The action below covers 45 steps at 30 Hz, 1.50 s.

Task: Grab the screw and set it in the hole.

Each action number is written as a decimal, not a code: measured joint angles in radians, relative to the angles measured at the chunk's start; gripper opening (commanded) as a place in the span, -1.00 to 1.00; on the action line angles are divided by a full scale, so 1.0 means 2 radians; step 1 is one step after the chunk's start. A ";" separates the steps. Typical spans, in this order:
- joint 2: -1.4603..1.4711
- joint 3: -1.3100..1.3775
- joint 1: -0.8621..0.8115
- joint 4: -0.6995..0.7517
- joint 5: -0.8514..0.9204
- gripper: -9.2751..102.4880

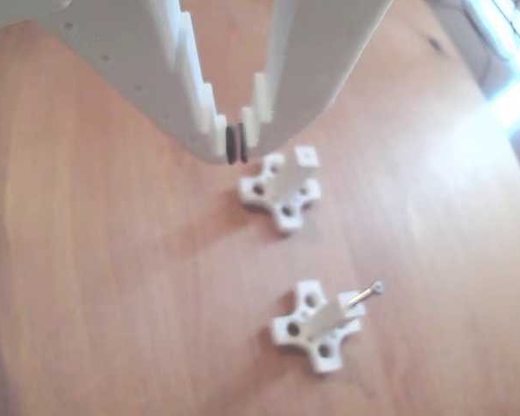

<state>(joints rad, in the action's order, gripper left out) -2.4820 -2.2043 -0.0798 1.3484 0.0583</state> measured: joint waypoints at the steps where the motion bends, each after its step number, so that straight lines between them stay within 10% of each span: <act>1: 0.016 0.009 -0.002 0.000 0.000 -0.75; 45: 0.394 0.288 -0.031 0.008 0.042 -0.66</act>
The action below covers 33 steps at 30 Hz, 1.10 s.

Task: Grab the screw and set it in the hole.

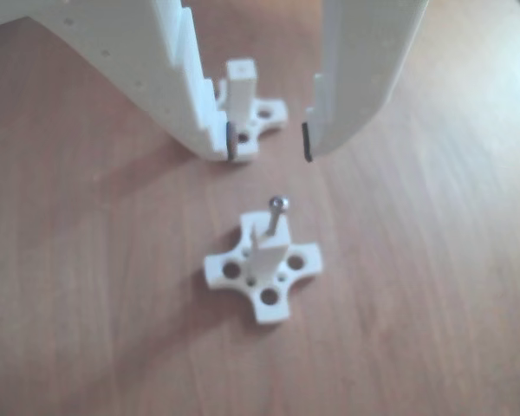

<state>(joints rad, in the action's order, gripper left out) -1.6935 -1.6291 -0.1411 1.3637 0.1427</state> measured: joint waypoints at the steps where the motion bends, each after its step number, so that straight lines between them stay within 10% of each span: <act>1: 0.003 0.003 0.000 0.000 0.000 -0.66; 33: 0.047 0.027 -0.008 -0.012 0.000 -0.66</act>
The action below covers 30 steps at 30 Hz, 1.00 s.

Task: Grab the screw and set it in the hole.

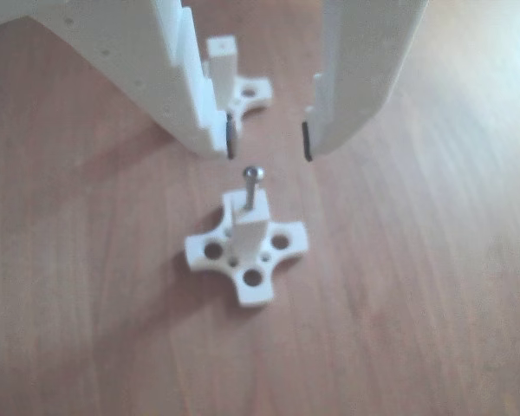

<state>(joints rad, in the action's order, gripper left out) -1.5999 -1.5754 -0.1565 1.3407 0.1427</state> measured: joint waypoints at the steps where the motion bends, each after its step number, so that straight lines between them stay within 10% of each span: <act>1: 0.000 0.000 0.000 -0.001 0.000 -0.66; 30: 0.001 -0.012 0.008 -0.005 -0.006 -0.66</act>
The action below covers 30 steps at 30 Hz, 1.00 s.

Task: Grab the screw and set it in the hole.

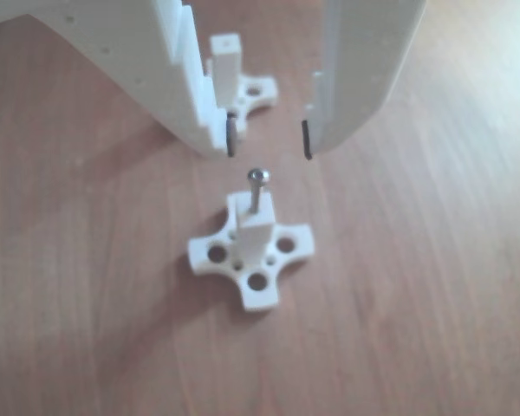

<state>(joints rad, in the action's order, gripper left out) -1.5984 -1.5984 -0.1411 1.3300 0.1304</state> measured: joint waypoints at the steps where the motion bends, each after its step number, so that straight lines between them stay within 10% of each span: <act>1: 0.002 -0.001 0.000 0.000 0.000 -0.66; 30: 0.026 -0.011 -0.001 -0.015 0.000 -0.67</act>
<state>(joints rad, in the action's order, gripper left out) -1.5463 -1.6199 -0.1427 1.2993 0.1304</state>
